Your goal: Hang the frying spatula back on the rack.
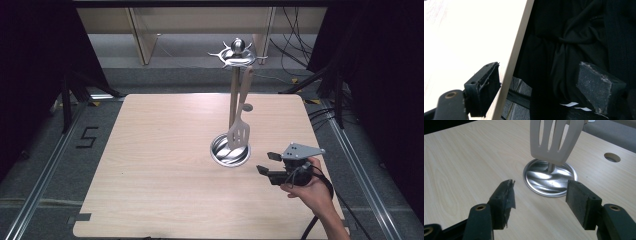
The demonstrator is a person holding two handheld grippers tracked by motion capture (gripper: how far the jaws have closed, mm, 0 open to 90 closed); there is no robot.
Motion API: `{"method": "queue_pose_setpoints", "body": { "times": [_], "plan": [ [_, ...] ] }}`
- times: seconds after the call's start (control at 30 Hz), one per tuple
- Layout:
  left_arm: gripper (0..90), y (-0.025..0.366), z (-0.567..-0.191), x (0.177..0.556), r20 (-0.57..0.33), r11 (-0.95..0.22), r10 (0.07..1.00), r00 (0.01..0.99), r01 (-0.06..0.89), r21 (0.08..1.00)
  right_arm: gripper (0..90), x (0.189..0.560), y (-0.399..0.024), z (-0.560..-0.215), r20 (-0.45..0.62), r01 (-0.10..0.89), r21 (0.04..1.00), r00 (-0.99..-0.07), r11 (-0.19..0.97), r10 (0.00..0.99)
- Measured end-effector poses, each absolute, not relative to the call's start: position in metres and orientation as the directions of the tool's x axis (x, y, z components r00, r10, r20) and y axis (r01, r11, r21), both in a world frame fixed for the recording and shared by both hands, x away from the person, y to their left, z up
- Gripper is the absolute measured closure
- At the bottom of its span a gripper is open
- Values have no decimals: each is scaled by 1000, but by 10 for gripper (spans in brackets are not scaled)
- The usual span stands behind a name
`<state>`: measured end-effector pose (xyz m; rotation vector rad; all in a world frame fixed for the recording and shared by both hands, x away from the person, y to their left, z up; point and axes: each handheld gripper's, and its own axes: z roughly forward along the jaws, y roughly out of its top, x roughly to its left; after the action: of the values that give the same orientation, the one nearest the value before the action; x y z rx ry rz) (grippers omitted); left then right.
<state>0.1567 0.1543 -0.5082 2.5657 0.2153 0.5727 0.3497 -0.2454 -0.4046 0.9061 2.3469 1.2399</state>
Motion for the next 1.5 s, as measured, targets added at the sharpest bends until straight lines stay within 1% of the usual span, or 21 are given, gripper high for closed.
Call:
{"method": "queue_pose_setpoints", "body": {
  "times": [0.03,0.13,0.17,0.2,0.27,0.4,0.43,0.57,0.6,0.73,0.8,0.9,0.93,0.97,1.0,1.03,1.07,1.27,1.37,1.4,1.5],
  "plan": [
    [177,154,-509,157,350,-856,252,902,40,515,401,349,-245,-405,11,390,822,-739,414,673],
    [177,154,-509,157,358,-855,254,898,35,518,399,348,-246,-406,-16,361,826,-753,433,658],
    [177,154,-509,156,356,-852,258,898,38,522,399,345,-244,-407,1,380,828,-736,411,677],
    [177,155,-509,157,357,-857,255,899,38,514,397,346,-246,-407,-11,367,826,-749,428,662],
    [177,155,-509,156,356,-855,258,898,41,517,393,343,-246,-409,-13,372,822,-743,430,669],
    [177,155,-510,155,359,-852,262,896,40,523,392,340,-245,-412,-5,381,817,-746,433,666],
    [177,155,-510,155,357,-851,262,896,41,523,391,338,-244,-414,16,401,814,-740,421,673],
    [176,155,-509,156,356,-859,252,900,40,510,381,338,-242,-418,-2,384,811,-753,441,658],
    [176,155,-509,156,356,-859,253,900,40,510,380,335,-241,-418,23,411,801,-748,435,664],
    [176,154,-510,154,366,-855,261,893,37,518,376,336,-240,-421,-9,374,804,-770,463,638],
    [178,153,-511,155,356,-856,249,901,33,516,374,332,-237,-423,16,403,798,-757,448,653],
    [177,154,-510,155,365,-854,259,894,36,519,373,332,-236,-427,4,389,798,-767,460,641],
    [177,154,-509,154,370,-853,265,891,38,521,373,329,-235,-428,20,409,791,-760,454,650],
    [177,155,-509,154,364,-854,263,893,41,518,372,331,-235,-430,1,388,794,-770,468,638],
    [177,154,-509,155,353,-856,250,902,35,516,373,330,-235,-431,6,393,790,-773,471,634],
    [177,154,-510,155,360,-853,256,897,35,521,373,328,-234,-432,27,417,785,-761,458,648],
    [177,155,-509,155,363,-855,257,896,35,518,372,329,-234,-433,2,392,790,-770,471,637],
    [177,155,-509,156,356,-856,257,898,42,514,372,325,-234,-439,21,413,780,-769,471,639],
    [177,155,-511,156,361,-849,264,895,38,527,371,325,-236,-441,16,399,780,-783,482,622],
    [177,155,-509,156,356,-858,256,899,41,512,370,324,-236,-442,15,404,780,-776,479,630],
    [177,155,-510,156,355,-851,262,897,41,523,368,322,-238,-444,13,409,777,-770,478,638]
  ]
}}
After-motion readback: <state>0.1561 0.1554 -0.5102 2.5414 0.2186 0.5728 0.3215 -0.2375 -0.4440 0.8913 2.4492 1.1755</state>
